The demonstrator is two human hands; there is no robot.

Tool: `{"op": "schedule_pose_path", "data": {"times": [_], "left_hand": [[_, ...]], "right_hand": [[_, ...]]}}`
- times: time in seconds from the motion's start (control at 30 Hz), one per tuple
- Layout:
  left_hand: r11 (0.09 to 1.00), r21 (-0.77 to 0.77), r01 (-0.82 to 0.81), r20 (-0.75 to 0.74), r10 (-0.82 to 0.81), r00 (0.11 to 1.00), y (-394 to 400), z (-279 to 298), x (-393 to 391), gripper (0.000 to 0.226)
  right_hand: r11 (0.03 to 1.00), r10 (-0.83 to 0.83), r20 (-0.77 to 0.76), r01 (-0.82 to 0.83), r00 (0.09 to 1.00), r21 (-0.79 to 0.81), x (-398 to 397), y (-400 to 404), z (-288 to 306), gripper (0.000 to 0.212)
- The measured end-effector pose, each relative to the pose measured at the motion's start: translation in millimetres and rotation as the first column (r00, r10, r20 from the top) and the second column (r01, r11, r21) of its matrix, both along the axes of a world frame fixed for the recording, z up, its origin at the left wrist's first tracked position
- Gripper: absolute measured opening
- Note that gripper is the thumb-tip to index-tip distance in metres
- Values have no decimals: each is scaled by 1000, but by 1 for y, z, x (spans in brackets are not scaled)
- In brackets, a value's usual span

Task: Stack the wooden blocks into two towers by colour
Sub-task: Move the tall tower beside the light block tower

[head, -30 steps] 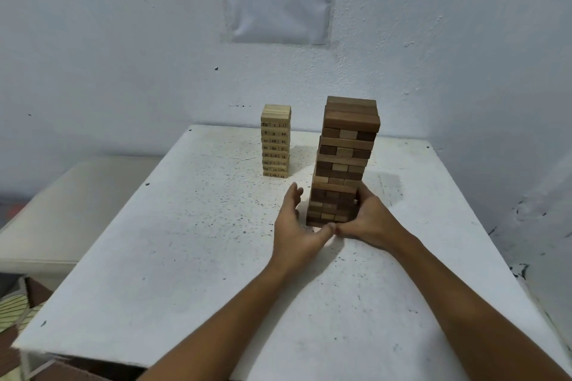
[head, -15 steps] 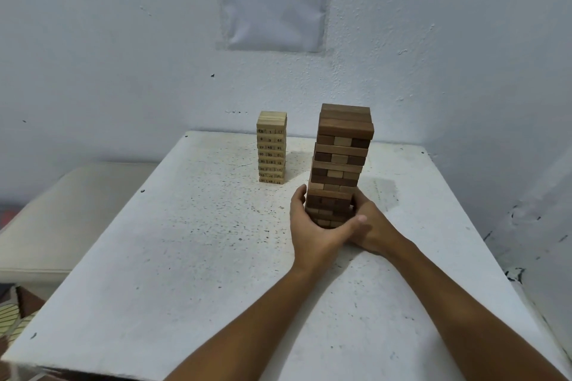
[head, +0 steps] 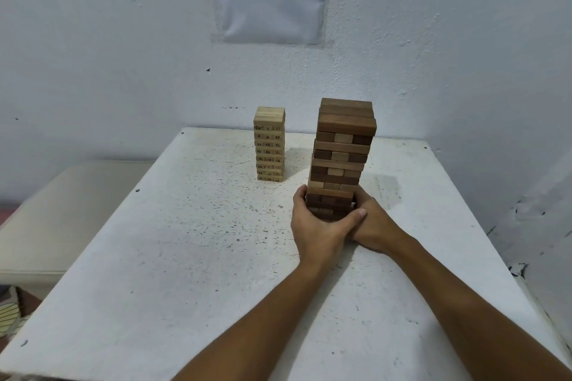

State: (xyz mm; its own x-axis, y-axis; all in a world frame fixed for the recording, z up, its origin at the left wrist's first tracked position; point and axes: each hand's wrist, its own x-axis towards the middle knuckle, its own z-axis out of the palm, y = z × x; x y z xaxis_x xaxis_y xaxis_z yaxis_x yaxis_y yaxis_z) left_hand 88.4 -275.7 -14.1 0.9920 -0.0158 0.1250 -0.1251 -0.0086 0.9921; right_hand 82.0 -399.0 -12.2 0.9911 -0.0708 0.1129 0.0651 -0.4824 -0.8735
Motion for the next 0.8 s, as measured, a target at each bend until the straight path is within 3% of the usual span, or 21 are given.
{"op": "schedule_pose_path", "data": {"times": [0.8], "left_hand": [[998, -44, 48, 23, -47, 999, -9, -3, 32, 84]], "right_hand": [[999, 26, -7, -26, 1000, 37, 30, -11, 1, 82]]}}
